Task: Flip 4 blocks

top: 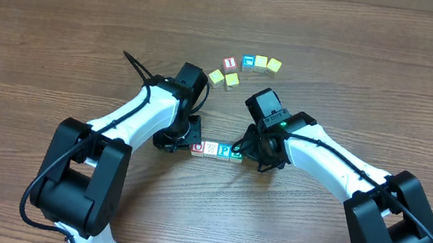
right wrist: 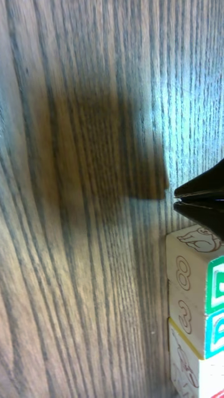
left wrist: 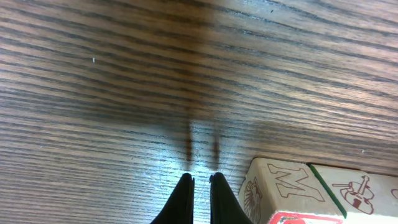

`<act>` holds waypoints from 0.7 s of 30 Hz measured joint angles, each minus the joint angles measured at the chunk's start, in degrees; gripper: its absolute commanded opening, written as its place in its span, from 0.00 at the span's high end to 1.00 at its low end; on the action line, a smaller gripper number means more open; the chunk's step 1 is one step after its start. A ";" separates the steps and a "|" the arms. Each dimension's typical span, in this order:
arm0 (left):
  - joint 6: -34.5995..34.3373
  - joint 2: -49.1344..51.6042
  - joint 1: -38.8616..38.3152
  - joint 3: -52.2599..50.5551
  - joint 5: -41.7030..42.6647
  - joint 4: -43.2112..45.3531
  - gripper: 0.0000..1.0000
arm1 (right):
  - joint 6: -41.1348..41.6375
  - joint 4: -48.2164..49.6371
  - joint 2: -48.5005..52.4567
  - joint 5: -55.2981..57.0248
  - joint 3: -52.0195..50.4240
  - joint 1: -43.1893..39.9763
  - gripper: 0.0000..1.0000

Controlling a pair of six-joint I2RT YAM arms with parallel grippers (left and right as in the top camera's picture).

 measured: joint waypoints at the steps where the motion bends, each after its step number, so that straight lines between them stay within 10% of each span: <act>1: 0.20 0.00 0.00 0.00 0.04 0.00 0.96 | -0.09 0.00 0.00 -0.09 0.00 0.00 0.96; 21: 6.10 0.00 1.27 0.00 4.76 0.00 0.96 | -4.26 0.90 0.00 -6.32 -0.55 0.02 0.96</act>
